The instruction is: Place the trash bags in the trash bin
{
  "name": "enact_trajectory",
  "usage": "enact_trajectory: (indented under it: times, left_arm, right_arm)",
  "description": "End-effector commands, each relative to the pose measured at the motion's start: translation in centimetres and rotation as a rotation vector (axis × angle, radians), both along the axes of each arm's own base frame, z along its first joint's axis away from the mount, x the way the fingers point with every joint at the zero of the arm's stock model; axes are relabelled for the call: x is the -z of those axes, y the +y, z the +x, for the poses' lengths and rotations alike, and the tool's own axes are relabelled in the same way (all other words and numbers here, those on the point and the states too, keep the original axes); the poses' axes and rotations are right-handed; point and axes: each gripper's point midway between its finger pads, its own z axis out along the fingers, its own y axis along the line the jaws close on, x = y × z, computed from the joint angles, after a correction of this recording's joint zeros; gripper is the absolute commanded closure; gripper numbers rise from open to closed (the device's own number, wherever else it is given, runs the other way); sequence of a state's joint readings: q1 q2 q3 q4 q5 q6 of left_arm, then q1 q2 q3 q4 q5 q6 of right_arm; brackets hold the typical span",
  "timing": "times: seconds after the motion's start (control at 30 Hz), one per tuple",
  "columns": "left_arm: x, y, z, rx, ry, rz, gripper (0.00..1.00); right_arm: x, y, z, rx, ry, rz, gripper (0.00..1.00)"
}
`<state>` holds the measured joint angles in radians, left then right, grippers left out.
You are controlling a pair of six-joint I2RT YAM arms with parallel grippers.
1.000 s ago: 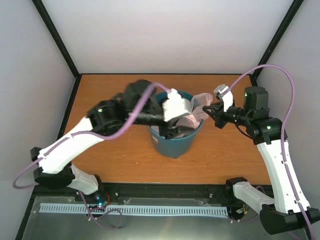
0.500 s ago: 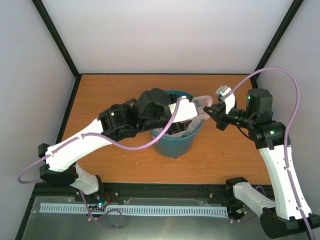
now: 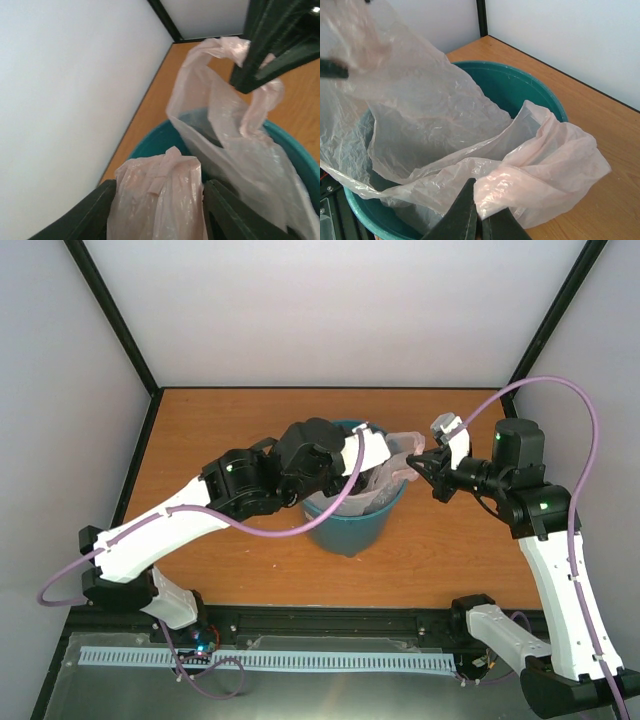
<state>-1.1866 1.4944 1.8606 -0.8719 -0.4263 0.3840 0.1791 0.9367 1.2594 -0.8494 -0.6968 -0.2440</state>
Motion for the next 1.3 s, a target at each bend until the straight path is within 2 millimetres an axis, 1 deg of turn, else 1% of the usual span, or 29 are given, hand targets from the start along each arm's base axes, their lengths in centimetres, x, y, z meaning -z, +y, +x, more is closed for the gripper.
enact_trajectory:
  times: [0.0,0.07,0.1,0.2,0.23,0.27,0.3,0.37,0.47,0.57,0.67,0.73,0.8,0.87,0.97,1.03,1.1,1.13,1.2,1.27]
  left_arm:
    - [-4.4,1.2,0.8,-0.106,-0.052,-0.123,0.55]
    - [-4.9,1.5,0.6,-0.106,-0.041,-0.143,0.61]
    - [-5.2,1.7,0.4,-0.104,-0.031,-0.158,0.67]
    - [-6.2,2.2,0.1,-0.114,-0.012,-0.212,0.88]
    - [-6.4,2.4,0.1,-0.119,-0.009,-0.226,0.94]
    - [-6.4,2.5,0.1,-0.122,-0.009,-0.239,0.98]
    - [-6.4,2.5,0.2,-0.127,-0.01,-0.248,0.99]
    - [-6.4,2.8,0.7,-0.159,-0.011,-0.264,0.99]
    - [-5.8,3.9,3.1,-0.267,0.012,-0.287,0.99]
    - [-5.1,6.0,5.9,-0.398,0.045,-0.325,0.99]
    - [-3.9,9.5,8.8,-0.581,0.063,-0.356,0.99]
    - [-2.9,11.9,10.7,-0.677,0.103,-0.398,0.99]
    - [-2.0,14.0,12.0,-0.741,0.128,-0.432,0.99]
    - [-0.8,15.4,12.9,-0.766,0.141,-0.443,0.99]
    - [1.3,16.1,13.4,-0.768,0.189,-0.455,0.99]
    - [2.7,16.3,13.6,-0.78,0.224,-0.451,0.99]
    - [3.5,16.3,13.4,-0.781,0.254,-0.452,0.99]
    - [3.7,16.1,12.8,-0.765,0.293,-0.46,0.99]
    - [2.6,15.3,11.4,-0.7,0.354,-0.519,0.99]
    - [1.5,15.5,10.0,-0.656,0.361,-0.577,0.99]
  right_arm:
    - [-0.5,0.0,0.1,0.001,-0.015,0.0,0.97]
    - [-0.6,-0.1,0.1,0.005,-0.014,-0.002,0.97]
    - [-0.7,-0.1,0.1,0.004,-0.015,-0.002,0.97]
    - [-0.8,0.0,0.0,0.0,-0.017,0.001,0.97]
    - [-0.9,0.0,0.1,0.001,-0.019,0.001,0.97]
    - [-1.1,0.0,0.1,0.002,-0.022,0.001,0.97]
    - [-1.2,-0.1,0.2,0.004,-0.025,0.0,0.97]
    - [-1.7,-0.1,0.2,0.008,-0.033,0.001,0.97]
    - [-2.2,-0.1,0.5,0.014,-0.029,0.005,0.97]
    - [-2.0,-0.2,1.5,0.041,0.001,0.003,0.97]
    - [-1.4,-0.5,3.4,0.082,0.041,-0.013,0.97]
    - [-1.5,-0.9,4.6,0.107,0.048,-0.012,0.97]
    - [-2.2,-1.4,5.6,0.126,0.049,-0.004,0.97]
    - [-3.0,-2.1,6.5,0.149,0.043,0.006,0.97]
    - [-3.2,-2.9,7.8,0.185,0.06,0.024,0.97]
    - [-2.6,-2.8,8.1,0.176,0.099,0.041,0.97]
    - [-1.8,-2.5,7.9,0.153,0.145,0.053,0.97]
    - [-1.5,-2.3,7.5,0.138,0.162,0.053,0.97]
    - [-1.3,-2.2,6.6,0.124,0.17,0.045,0.97]
    - [-1.6,-2.5,5.5,0.134,0.148,0.03,0.97]
